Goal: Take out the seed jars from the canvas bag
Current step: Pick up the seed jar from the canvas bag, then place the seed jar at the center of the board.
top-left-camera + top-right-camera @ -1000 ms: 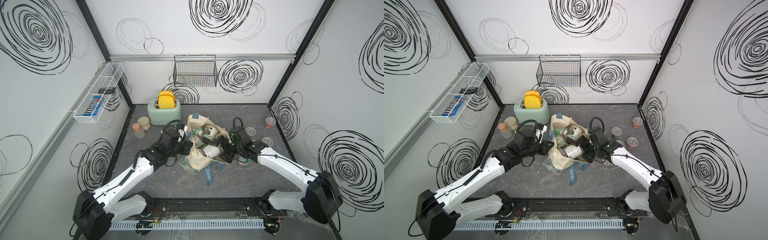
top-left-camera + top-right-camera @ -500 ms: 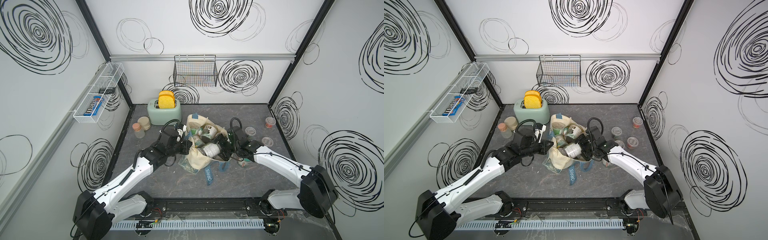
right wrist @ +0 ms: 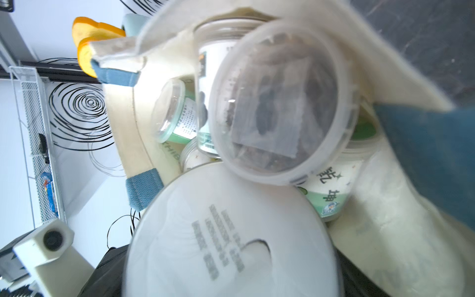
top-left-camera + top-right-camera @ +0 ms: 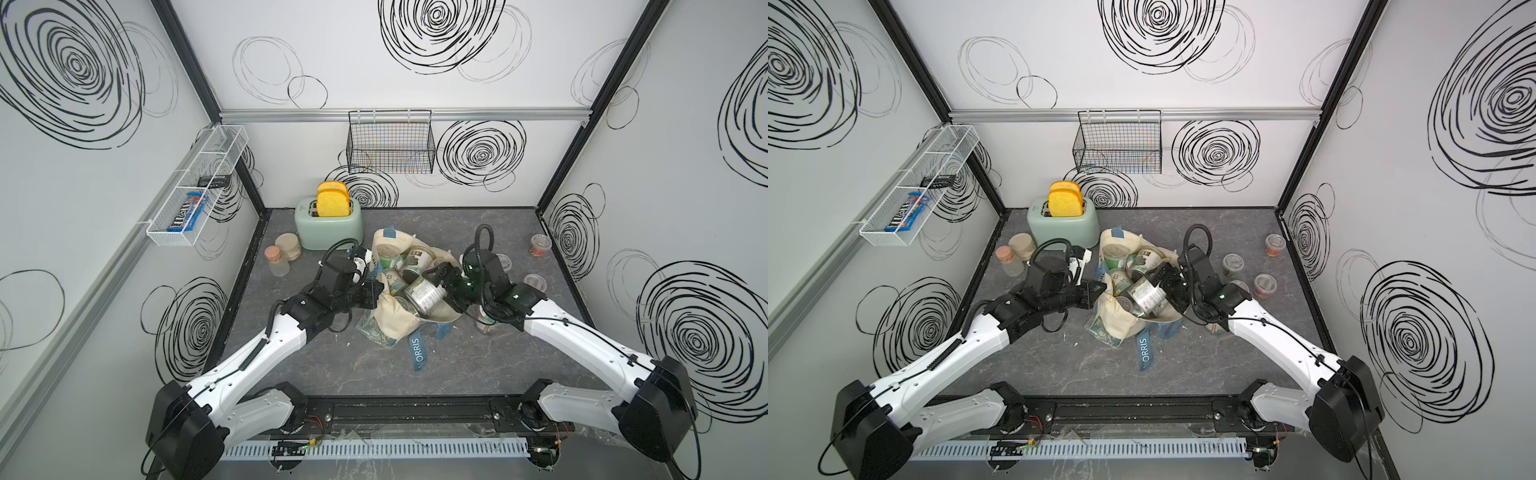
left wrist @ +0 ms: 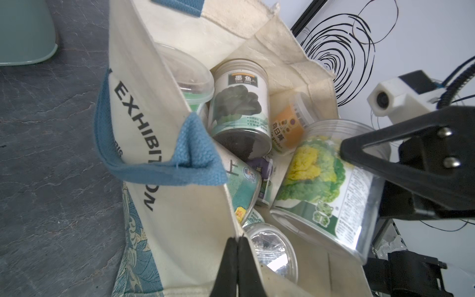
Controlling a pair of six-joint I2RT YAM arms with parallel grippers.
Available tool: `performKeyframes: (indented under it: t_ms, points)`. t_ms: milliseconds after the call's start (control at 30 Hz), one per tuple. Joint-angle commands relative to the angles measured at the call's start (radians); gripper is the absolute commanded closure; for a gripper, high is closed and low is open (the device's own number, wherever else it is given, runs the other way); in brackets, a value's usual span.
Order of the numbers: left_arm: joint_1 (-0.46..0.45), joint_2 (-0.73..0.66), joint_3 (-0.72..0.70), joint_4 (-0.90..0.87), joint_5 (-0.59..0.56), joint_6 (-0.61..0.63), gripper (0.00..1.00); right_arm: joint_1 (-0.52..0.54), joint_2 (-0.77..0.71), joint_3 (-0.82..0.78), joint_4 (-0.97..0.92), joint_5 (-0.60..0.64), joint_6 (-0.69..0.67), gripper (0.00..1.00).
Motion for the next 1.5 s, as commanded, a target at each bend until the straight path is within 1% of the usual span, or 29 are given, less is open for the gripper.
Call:
performKeyframes:
  t_ms: [0,133,233,400,600,700,833,967,1067,1200,1267,1300,1400,1467]
  points:
    - [0.003,-0.01,-0.023,-0.069,0.011,0.011,1.0,0.001,-0.065,0.047,0.055,0.076,-0.154,0.28]
    - [0.003,-0.007,-0.026,-0.066,0.013,0.008,1.0,0.009,-0.147,0.053,0.126,0.143,-0.324,0.29]
    - [0.003,-0.005,-0.025,-0.066,0.012,0.008,1.0,0.009,-0.191,0.061,0.166,0.179,-0.419,0.29]
    - [0.003,-0.003,-0.023,-0.069,0.009,0.01,1.0,0.011,-0.228,0.094,0.187,0.262,-0.589,0.28]
    - [0.003,-0.003,-0.022,-0.071,0.008,0.011,1.0,0.012,-0.248,0.11,0.248,0.39,-0.863,0.28]
    - [0.003,0.002,-0.023,-0.068,0.009,0.011,1.0,0.015,-0.267,0.079,0.322,0.419,-1.006,0.28]
    - [0.006,0.007,-0.023,-0.065,0.009,0.013,1.0,0.027,-0.319,-0.01,0.475,0.44,-1.184,0.27]
    - [0.009,0.011,-0.026,-0.059,0.011,0.016,1.0,0.031,-0.375,-0.117,0.629,0.447,-1.327,0.27]
    - [0.012,0.016,-0.026,-0.055,0.011,0.017,1.0,0.031,-0.394,-0.17,0.701,0.468,-1.412,0.27]
    - [0.015,0.026,-0.027,-0.052,0.017,0.018,1.0,0.017,-0.374,-0.195,0.752,0.526,-1.462,0.26]
    - [0.018,0.03,-0.026,-0.05,0.016,0.02,1.0,-0.021,-0.338,-0.194,0.773,0.56,-1.43,0.26]
    - [0.018,0.031,-0.027,-0.049,0.017,0.02,1.0,-0.068,-0.312,-0.18,0.755,0.541,-1.391,0.26]
    - [0.02,0.034,-0.026,-0.043,0.022,0.018,1.0,-0.276,-0.202,-0.112,0.67,0.381,-1.192,0.25]
    - [0.02,0.035,-0.03,-0.036,0.025,0.016,1.0,-0.365,-0.118,-0.079,0.661,0.352,-1.087,0.25]
